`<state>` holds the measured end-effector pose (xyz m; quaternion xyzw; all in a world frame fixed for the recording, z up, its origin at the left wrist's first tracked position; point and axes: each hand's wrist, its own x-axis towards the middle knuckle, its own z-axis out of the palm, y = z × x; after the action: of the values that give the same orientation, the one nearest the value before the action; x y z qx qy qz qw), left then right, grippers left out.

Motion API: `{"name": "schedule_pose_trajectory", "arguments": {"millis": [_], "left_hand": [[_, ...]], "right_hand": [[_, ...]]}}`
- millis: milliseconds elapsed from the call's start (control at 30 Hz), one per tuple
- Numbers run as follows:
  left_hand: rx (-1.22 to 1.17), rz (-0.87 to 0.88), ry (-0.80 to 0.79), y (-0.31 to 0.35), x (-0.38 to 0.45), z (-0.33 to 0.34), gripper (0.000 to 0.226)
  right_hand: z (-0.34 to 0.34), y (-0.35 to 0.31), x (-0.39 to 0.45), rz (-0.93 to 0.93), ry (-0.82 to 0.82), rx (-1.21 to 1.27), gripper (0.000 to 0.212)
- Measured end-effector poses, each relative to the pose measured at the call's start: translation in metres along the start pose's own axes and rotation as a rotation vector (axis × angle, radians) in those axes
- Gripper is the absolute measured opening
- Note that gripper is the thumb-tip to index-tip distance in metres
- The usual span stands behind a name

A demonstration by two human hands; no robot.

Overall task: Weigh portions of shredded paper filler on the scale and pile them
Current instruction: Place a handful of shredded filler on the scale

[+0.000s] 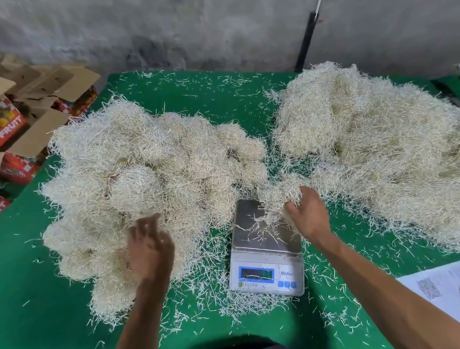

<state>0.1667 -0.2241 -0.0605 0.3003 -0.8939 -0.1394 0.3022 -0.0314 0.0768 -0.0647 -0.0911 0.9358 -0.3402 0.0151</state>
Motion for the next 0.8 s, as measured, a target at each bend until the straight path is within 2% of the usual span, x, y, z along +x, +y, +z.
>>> {"name": "schedule_pose_trajectory", "arguments": {"millis": [67, 133, 200, 300, 333, 400, 433, 633, 767, 800], "left_hand": [[-0.119, 0.065, -0.25, 0.028, -0.004, 0.007, 0.044], [-0.267, 0.128, -0.485, 0.055, -0.011, 0.017, 0.043], [-0.356, 0.176, -0.603, 0.082, -0.016, 0.031, 0.042], [-0.464, 0.048, -0.78, 0.118, -0.017, 0.05, 0.051], [-0.535, -0.011, -0.806, 0.126, -0.016, 0.054, 0.047], [-0.698, -0.063, -0.779, 0.131, -0.015, 0.059, 0.02], [-0.745, -0.07, -0.75, 0.127, -0.014, 0.06, 0.015], [-0.637, -0.168, -0.593, 0.07, -0.004, 0.048, 0.02], [-0.576, -0.383, -0.378, 0.028, 0.001, 0.036, 0.012], [-0.556, -0.433, -0.295, 0.016, 0.002, 0.033, 0.023]], "right_hand": [[0.001, -0.007, -0.003, 0.021, -0.007, 0.026, 0.063], [0.004, -0.013, -0.003, 0.028, -0.009, 0.073, 0.066], [0.003, -0.019, -0.003, 0.018, -0.01, 0.144, 0.071], [0.001, -0.031, -0.004, -0.062, 0.02, 0.163, 0.075], [0.001, -0.034, -0.005, -0.092, 0.025, 0.16, 0.075], [-0.003, -0.039, -0.004, -0.124, 0.018, 0.143, 0.072], [-0.005, -0.04, -0.002, -0.117, 0.021, 0.14, 0.071], [-0.018, -0.027, 0.01, -0.01, 0.061, 0.176, 0.065], [-0.014, -0.023, 0.014, 0.001, 0.056, 0.12, 0.066], [-0.012, -0.023, 0.014, 0.001, 0.048, 0.12, 0.067]]}}
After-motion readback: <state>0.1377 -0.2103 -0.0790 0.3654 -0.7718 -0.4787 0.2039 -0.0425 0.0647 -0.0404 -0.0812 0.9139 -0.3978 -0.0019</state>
